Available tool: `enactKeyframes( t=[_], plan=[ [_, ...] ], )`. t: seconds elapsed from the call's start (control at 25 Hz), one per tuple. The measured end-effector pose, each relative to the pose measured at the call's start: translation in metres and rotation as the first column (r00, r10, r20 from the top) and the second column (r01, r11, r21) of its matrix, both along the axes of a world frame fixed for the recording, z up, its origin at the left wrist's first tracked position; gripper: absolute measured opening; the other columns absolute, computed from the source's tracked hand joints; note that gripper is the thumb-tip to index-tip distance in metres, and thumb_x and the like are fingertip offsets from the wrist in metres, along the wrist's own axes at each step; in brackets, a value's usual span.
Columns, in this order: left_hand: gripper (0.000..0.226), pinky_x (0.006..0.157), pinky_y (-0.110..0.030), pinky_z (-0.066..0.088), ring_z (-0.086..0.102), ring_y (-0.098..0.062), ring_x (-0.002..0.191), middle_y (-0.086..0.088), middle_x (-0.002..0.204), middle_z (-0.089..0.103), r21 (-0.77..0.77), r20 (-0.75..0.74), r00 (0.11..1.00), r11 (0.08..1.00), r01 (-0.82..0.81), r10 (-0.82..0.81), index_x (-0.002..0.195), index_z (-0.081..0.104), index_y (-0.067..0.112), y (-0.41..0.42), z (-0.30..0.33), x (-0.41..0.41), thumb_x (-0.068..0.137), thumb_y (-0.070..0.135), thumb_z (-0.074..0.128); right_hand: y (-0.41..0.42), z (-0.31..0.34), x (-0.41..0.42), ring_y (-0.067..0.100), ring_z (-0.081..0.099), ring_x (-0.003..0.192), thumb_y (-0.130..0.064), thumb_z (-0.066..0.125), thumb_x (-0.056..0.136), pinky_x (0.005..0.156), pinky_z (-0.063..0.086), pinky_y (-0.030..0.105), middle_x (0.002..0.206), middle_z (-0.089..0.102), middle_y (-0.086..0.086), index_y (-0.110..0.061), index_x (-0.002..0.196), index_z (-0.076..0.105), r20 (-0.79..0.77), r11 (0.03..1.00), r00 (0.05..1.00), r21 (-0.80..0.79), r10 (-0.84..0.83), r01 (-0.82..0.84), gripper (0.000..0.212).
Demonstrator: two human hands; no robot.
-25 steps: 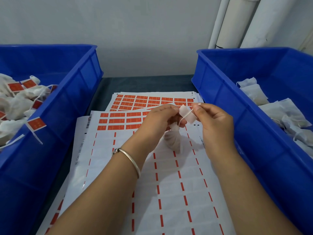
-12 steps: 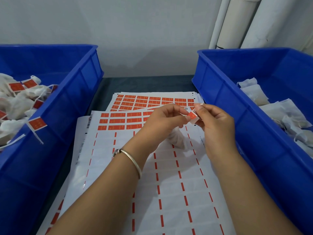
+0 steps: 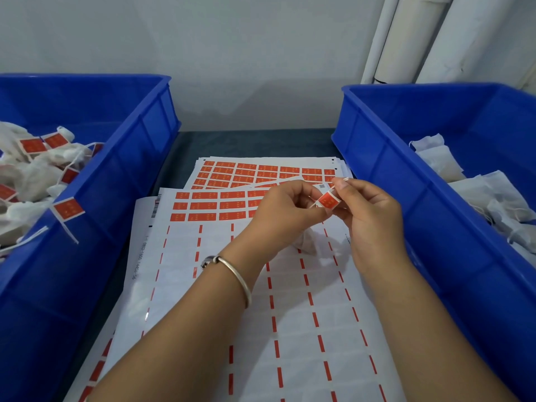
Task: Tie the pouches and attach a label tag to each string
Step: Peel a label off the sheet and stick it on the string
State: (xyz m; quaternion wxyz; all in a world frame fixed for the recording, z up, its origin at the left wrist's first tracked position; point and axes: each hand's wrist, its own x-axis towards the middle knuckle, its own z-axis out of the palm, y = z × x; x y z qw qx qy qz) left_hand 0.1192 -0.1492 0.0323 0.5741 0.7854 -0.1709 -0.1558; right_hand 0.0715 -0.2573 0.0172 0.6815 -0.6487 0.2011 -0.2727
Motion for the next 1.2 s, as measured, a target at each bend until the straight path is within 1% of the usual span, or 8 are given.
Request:
enactKeyframes(
  t=[0.12, 0.28, 0.44, 0.56, 0.72, 0.88, 1.0, 1.2],
  plan=[
    [0.013, 0.047, -0.01, 0.042, 0.052, -0.003, 0.054, 0.009, 0.064, 0.06, -0.018, -0.002, 1.0, 1.0, 0.012, -0.012, 0.074, 0.064, 0.028, 0.002, 0.0, 0.001, 0.077, 0.022, 0.075, 0.0, 0.0, 0.001, 0.004, 0.07, 0.078, -0.028, 0.063, 0.087, 0.066, 0.056, 0.019, 0.079, 0.072, -0.016, -0.032, 0.078, 0.067, 0.006, 1.0, 1.0, 0.004, 0.012, -0.012, 0.011],
    [0.015, 0.064, -0.021, 0.047, 0.06, -0.009, 0.074, 0.012, 0.067, 0.064, -0.142, -0.085, 0.996, 0.99, 0.004, -0.016, 0.072, 0.066, 0.029, 0.005, 0.004, 0.001, 0.087, 0.028, 0.063, 0.0, 0.0, 0.0, 0.006, 0.069, 0.083, -0.026, 0.061, 0.089, 0.071, 0.057, 0.021, 0.087, 0.071, -0.011, -0.032, 0.081, 0.068, 0.02, 0.999, 0.999, -0.026, 0.037, -0.037, 0.012],
    [0.014, 0.049, -0.007, 0.043, 0.057, 0.006, 0.06, 0.02, 0.061, 0.063, -0.132, 0.033, 0.999, 0.991, 0.035, -0.031, 0.071, 0.066, 0.031, 0.006, 0.004, 0.0, 0.084, 0.025, 0.066, 0.0, 0.0, 0.0, 0.004, 0.069, 0.083, -0.027, 0.061, 0.089, 0.075, 0.058, 0.025, 0.088, 0.071, -0.014, -0.033, 0.083, 0.067, 0.033, 0.997, 0.997, -0.032, 0.07, -0.068, 0.01],
    [0.014, 0.051, -0.004, 0.042, 0.058, 0.008, 0.061, 0.021, 0.062, 0.064, -0.146, 0.07, 0.997, 0.989, 0.033, -0.022, 0.075, 0.066, 0.032, 0.007, 0.003, 0.002, 0.085, 0.023, 0.065, -0.001, 0.0, -0.001, 0.006, 0.07, 0.086, -0.022, 0.064, 0.088, 0.075, 0.058, 0.026, 0.091, 0.072, -0.013, -0.033, 0.089, 0.067, 0.072, 0.996, 0.993, -0.006, 0.093, -0.093, 0.012],
    [0.016, 0.053, -0.007, 0.043, 0.057, 0.007, 0.06, 0.02, 0.06, 0.062, -0.151, 0.103, 0.995, 0.988, 0.01, 0.005, 0.076, 0.063, 0.032, 0.009, 0.002, 0.004, 0.088, 0.022, 0.061, -0.001, -0.001, 0.0, 0.012, 0.07, 0.086, -0.008, 0.069, 0.082, 0.075, 0.057, 0.025, 0.079, 0.071, -0.009, -0.036, 0.097, 0.062, 0.085, 0.981, 0.979, -0.075, 0.187, -0.181, 0.032],
    [0.012, 0.053, -0.008, 0.042, 0.057, 0.001, 0.062, 0.015, 0.066, 0.061, -0.085, 0.14, 0.99, 0.996, -0.007, 0.019, 0.077, 0.061, 0.033, 0.009, 0.004, 0.004, 0.087, 0.025, 0.062, 0.0, -0.005, 0.001, 0.005, 0.069, 0.084, -0.015, 0.072, 0.08, 0.072, 0.055, 0.017, 0.082, 0.071, -0.012, -0.041, 0.098, 0.057, 0.084, 0.987, 0.988, -0.11, 0.127, -0.118, 0.035],
    [0.014, 0.052, -0.005, 0.042, 0.058, 0.0, 0.063, 0.017, 0.069, 0.062, 0.035, 0.203, 0.979, 0.999, 0.018, -0.024, 0.075, 0.059, 0.034, 0.011, 0.011, 0.005, 0.085, 0.027, 0.064, 0.003, -0.007, 0.001, -0.001, 0.068, 0.082, -0.012, 0.07, 0.081, 0.065, 0.052, 0.01, 0.083, 0.071, -0.018, -0.04, 0.105, 0.053, 0.118, 0.994, 0.989, -0.085, 0.084, -0.074, 0.041],
    [0.02, 0.044, -0.004, 0.034, 0.054, 0.001, 0.056, 0.018, 0.065, 0.059, 0.172, 0.297, 0.954, 0.985, -0.013, -0.039, 0.069, 0.055, 0.034, 0.016, 0.023, 0.004, 0.085, 0.028, 0.064, 0.005, -0.009, 0.002, -0.003, 0.068, 0.083, -0.012, 0.072, 0.08, 0.064, 0.051, 0.01, 0.084, 0.071, -0.021, -0.041, 0.106, 0.051, 0.133, 0.991, 0.984, -0.064, 0.121, -0.113, 0.044]
  ],
)
